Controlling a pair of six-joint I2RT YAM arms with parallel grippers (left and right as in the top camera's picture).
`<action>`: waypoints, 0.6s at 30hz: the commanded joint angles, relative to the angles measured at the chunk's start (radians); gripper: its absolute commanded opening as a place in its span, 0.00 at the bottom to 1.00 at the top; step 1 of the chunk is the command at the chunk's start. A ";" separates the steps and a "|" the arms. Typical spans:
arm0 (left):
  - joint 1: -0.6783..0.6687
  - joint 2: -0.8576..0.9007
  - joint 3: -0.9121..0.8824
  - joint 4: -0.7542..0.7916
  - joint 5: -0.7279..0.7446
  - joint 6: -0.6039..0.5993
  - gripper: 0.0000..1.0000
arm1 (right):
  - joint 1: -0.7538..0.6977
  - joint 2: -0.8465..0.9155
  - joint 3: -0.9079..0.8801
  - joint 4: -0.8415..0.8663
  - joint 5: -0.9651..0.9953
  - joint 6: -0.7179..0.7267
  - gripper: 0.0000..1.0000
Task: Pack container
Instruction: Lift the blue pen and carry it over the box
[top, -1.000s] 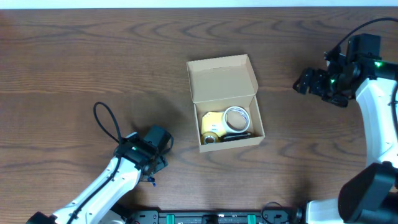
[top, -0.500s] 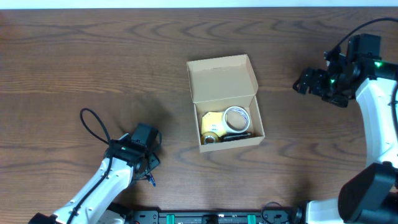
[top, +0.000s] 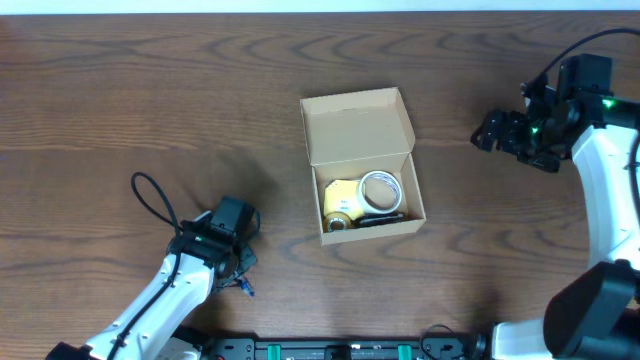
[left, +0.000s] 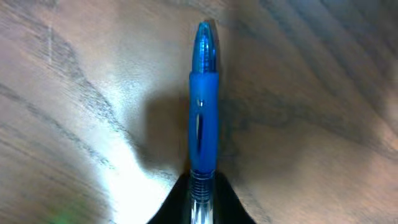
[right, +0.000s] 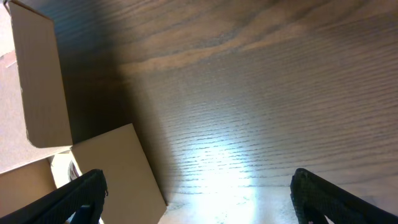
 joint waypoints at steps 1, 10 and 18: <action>0.006 0.010 -0.019 0.016 0.034 0.005 0.05 | -0.004 0.000 0.012 0.002 -0.011 -0.008 0.94; 0.006 0.008 0.104 0.009 0.040 0.120 0.06 | -0.004 0.000 0.012 0.002 -0.011 -0.008 0.94; 0.006 0.010 0.451 -0.047 0.049 0.480 0.05 | -0.004 0.000 0.012 0.008 -0.011 -0.011 0.94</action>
